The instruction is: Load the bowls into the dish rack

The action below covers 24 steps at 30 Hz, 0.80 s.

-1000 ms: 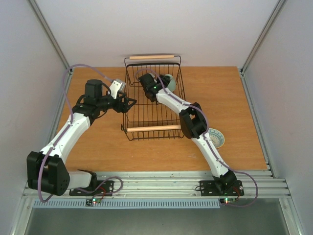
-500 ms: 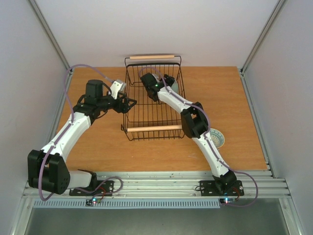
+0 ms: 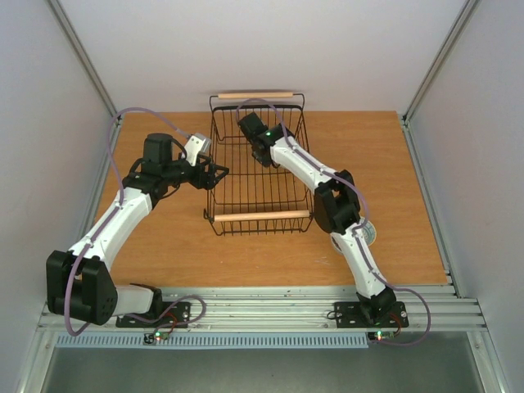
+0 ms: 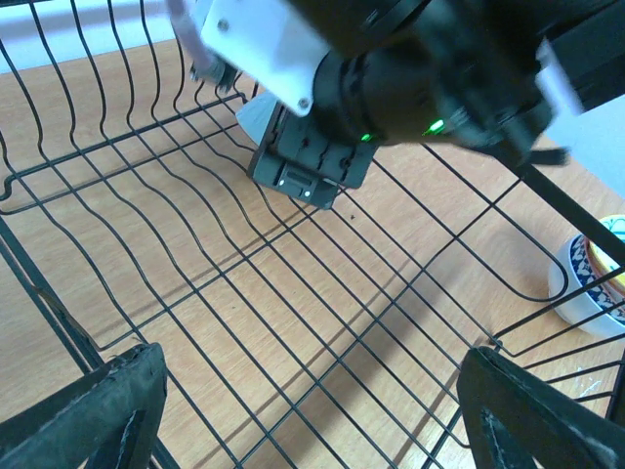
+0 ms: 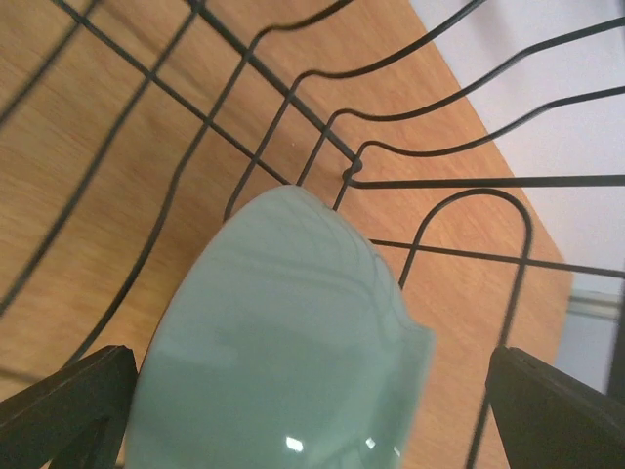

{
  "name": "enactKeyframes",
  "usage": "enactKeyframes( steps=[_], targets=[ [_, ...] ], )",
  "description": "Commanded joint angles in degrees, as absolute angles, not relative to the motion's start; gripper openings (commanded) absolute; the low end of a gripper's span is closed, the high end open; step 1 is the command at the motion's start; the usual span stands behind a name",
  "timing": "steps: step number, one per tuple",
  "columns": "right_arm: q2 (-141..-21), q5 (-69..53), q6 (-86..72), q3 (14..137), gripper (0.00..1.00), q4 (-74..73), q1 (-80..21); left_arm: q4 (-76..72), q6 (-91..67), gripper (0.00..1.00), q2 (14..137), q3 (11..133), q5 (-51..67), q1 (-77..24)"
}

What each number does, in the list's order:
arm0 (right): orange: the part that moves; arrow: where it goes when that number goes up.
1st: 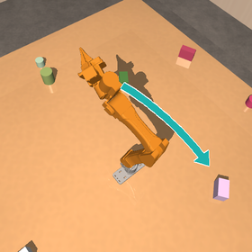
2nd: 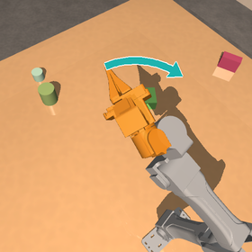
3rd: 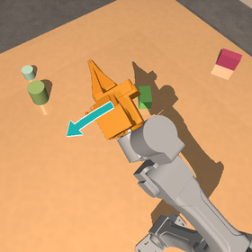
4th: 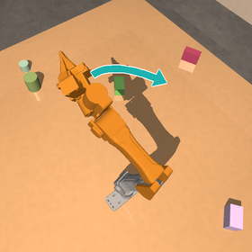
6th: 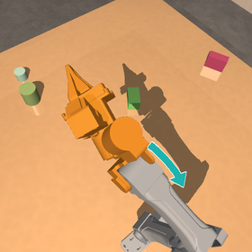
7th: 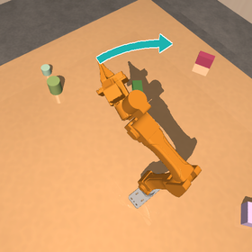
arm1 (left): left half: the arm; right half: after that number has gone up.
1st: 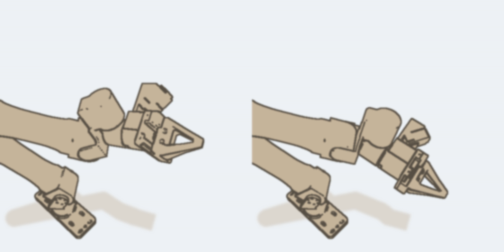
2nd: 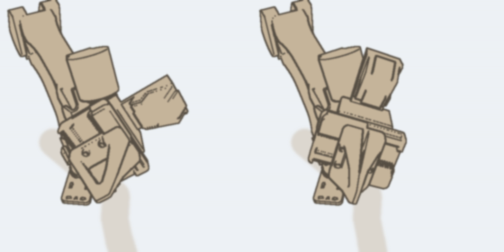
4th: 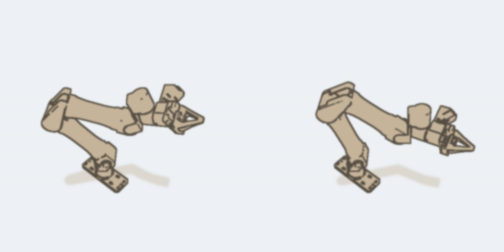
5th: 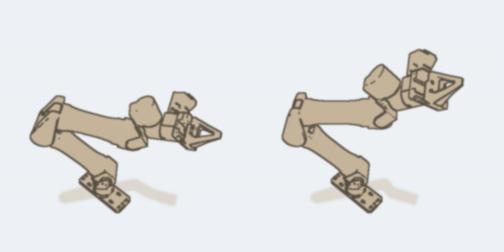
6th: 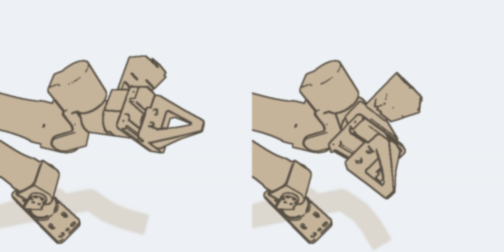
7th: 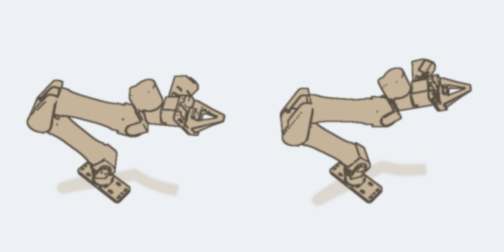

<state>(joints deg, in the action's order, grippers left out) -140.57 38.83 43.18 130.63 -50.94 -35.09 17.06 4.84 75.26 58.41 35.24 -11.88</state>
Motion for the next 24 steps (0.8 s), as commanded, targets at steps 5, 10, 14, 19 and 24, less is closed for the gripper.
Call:
enactKeyframes(
  steps=[5,10,14,19,24],
  targets=[
    [-128.9,31.5,35.8,126.6,0.99,-51.2,-35.4,16.5,5.8,0.82,75.7,59.0,35.5,-11.9],
    [-121.7,30.4,33.1,120.2,0.99,-46.3,-35.4,16.7,5.6,0.82,75.3,59.0,35.7,-12.0],
    [-111.8,32.9,25.1,111.4,0.99,-43.6,-34.8,16.8,5.7,0.82,75.3,59.0,36.0,-11.9],
    [-92.0,28.6,11.6,89.2,0.95,-38.7,-31.7,16.9,5.7,0.82,75.1,58.9,36.2,-11.9],
    [-76.6,32.6,3.5,74.4,0.92,-41.6,-31.6,16.5,5.6,0.82,75.2,58.8,36.6,-11.9]
  ],
)
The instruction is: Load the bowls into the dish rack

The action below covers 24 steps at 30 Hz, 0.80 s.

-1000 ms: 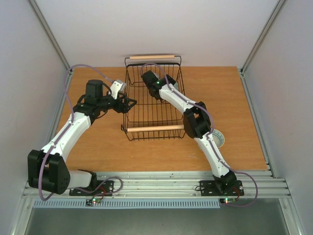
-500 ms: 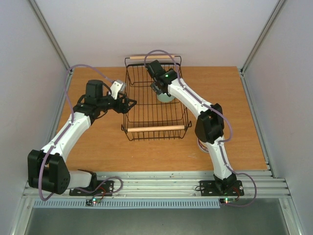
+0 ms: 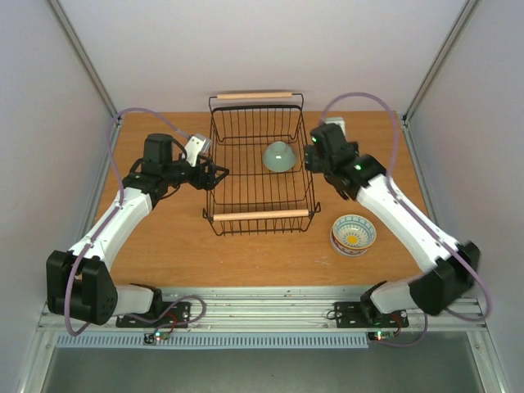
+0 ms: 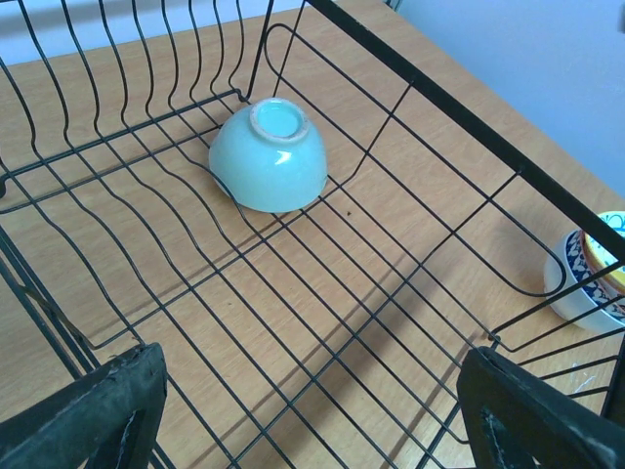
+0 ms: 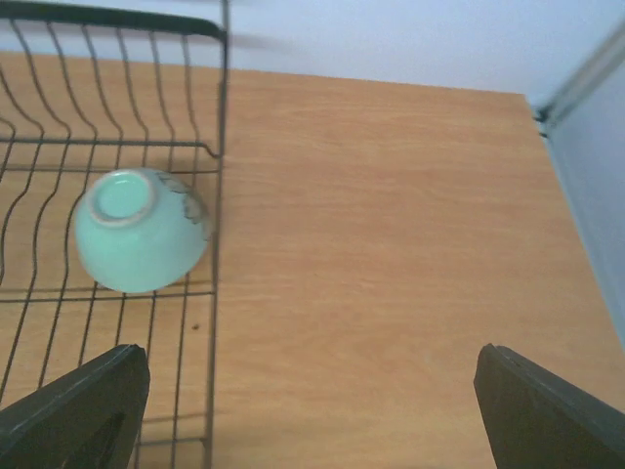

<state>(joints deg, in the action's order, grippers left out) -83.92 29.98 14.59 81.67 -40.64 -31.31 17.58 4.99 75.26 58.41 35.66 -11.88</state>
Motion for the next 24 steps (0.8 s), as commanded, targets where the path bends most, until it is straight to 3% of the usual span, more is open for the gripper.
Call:
enactKeyframes(
  steps=[1,13,24],
  targets=[
    [-74.0,34.5,1.7,72.5,0.92,-43.5,-31.6,16.6,5.6,0.82,75.4,58.8,36.6,-11.9],
    [-51.4,42.2,-20.0,52.9,0.85,-64.3,-31.6,16.3,5.7,0.82,76.1,58.7,37.0,-11.9],
    [-51.1,42.9,-25.0,47.5,0.66,-68.9,-31.6,16.4,5.5,0.82,75.9,58.6,37.4,-11.9]
  ],
)
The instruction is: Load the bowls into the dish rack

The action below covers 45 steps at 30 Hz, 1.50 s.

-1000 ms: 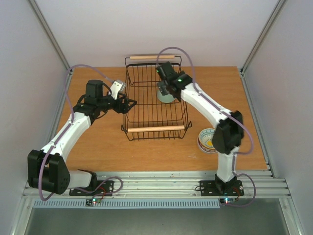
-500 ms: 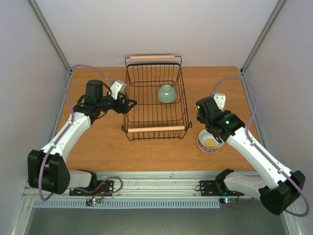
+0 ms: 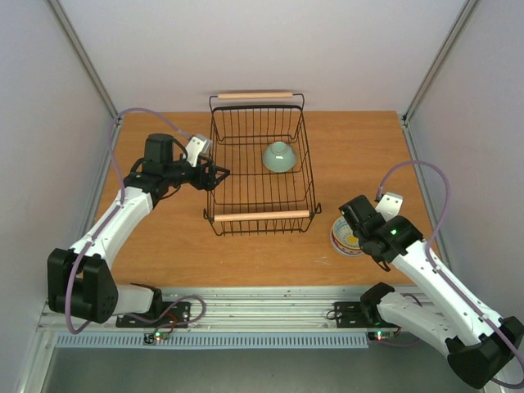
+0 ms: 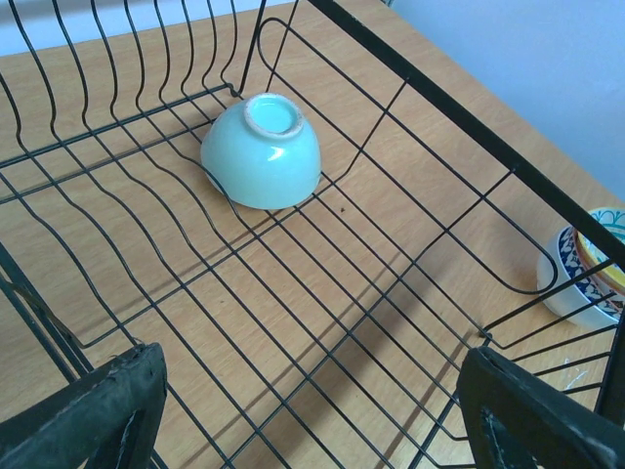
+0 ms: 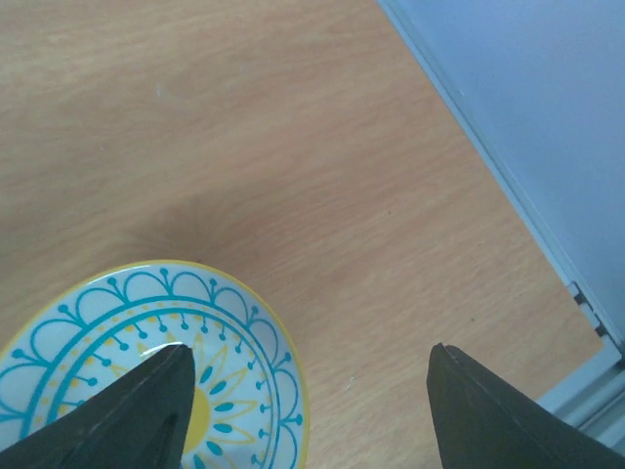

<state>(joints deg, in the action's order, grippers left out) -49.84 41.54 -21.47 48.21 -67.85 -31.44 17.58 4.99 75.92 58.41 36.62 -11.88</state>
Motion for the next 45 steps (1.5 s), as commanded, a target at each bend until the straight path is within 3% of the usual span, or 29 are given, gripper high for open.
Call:
enactKeyframes(
  steps=[1,14,22,29,36,45],
  targets=[
    [-51.4,43.0,-25.2,47.4,0.64,-68.7,-31.6,16.5,5.5,0.82,75.8,58.6,37.4,-11.9],
    [-53.9,36.0,-29.2,41.1,0.61,-64.1,-31.6,16.2,5.5,0.83,76.6,58.5,37.9,-11.9],
    [-55.0,35.6,-28.4,39.8,0.48,-62.2,-31.6,16.2,5.5,0.83,76.9,58.6,37.6,-11.9],
    [-56.0,34.4,-28.0,38.4,0.43,-60.2,-31.6,16.2,5.5,0.83,76.7,58.6,37.5,-11.9],
    [-54.4,35.6,-28.6,39.2,0.24,-62.0,-31.8,16.1,5.5,0.83,76.7,58.6,37.4,-11.9],
    [-52.5,37.6,-29.2,41.1,0.14,-64.8,-32.7,16.3,5.5,0.83,76.8,58.6,37.3,-12.0]
  ],
)
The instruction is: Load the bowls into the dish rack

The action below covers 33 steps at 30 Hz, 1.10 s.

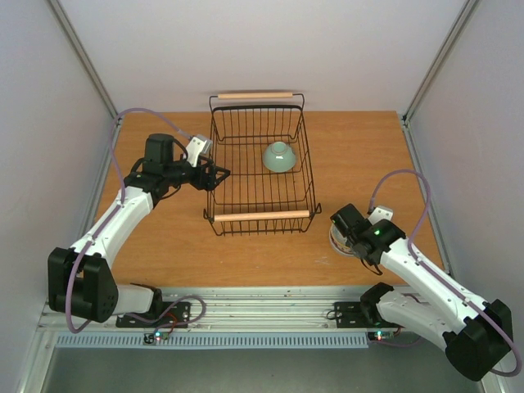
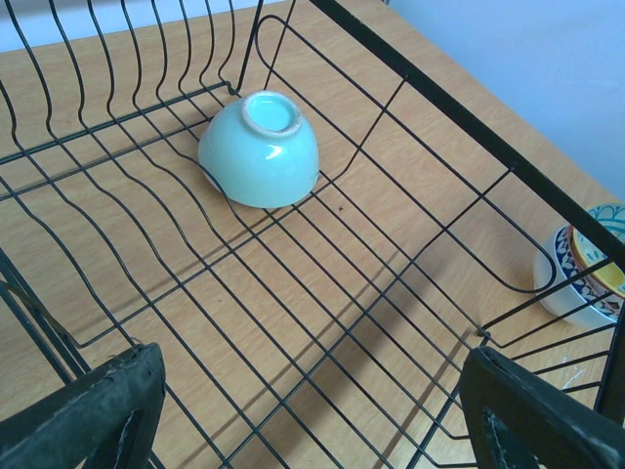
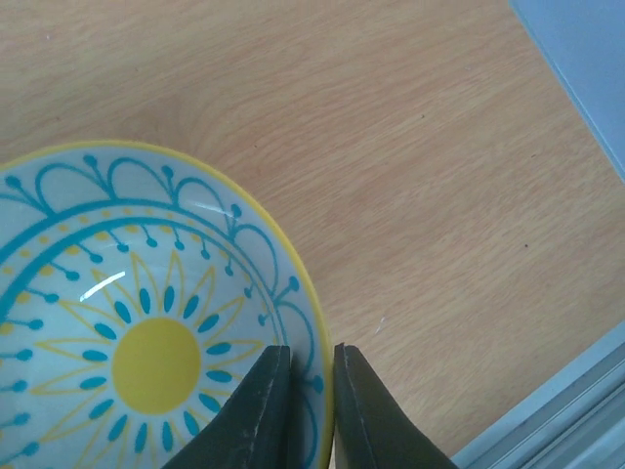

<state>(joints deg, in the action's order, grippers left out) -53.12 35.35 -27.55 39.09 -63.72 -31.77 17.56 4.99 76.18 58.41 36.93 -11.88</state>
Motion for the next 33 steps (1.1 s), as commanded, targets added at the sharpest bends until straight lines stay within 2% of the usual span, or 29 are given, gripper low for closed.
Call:
enactKeyframes(
  steps=[1,6,8,22,29,33],
  targets=[
    [-52.5,37.9,-29.4,41.2,0.12,-64.9,-33.0,16.3,5.5,0.83,76.8,58.6,37.3,-11.9],
    [-52.4,38.9,-29.5,41.6,0.07,-65.2,-34.0,16.2,5.5,0.83,77.0,58.6,37.3,-11.9],
    [-52.1,39.4,-29.4,41.9,0.02,-65.4,-34.5,16.2,5.5,0.83,77.0,58.6,37.3,-11.9],
    [-46.1,49.6,-26.7,50.5,0.01,-69.3,-36.4,16.2,5.4,0.83,77.0,58.7,38.1,-12.0],
    [-46.3,50.8,-13.0,59.0,0.01,-57.6,-36.4,17.1,5.4,0.83,77.1,59.2,40.5,-12.0],
    [-49.5,45.5,-3.0,63.9,0.01,-46.6,-36.4,18.3,5.9,0.83,76.8,59.8,42.5,-12.0]
  ],
)
